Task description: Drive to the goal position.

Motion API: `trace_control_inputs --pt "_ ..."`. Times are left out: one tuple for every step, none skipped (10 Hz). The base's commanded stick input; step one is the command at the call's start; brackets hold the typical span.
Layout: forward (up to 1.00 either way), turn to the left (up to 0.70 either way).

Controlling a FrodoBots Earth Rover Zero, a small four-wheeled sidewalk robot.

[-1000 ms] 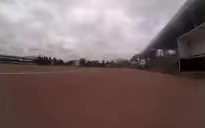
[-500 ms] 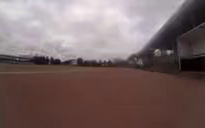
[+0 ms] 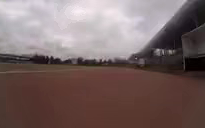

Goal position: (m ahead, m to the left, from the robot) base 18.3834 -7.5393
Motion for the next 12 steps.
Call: trace_control_inputs --pt "0.85 -0.07" --pt "0.85 -0.01" --pt "0.85 -0.19" --pt "0.85 -0.17" --pt "0.85 -0.14" --pt "0.85 -0.12" --pt "0.85 -0.13" --pt "0.85 -0.03" --pt "0.85 -0.07" --pt "0.85 -0.16" --pt "0.85 -0.19" --pt "0.85 -0.19"
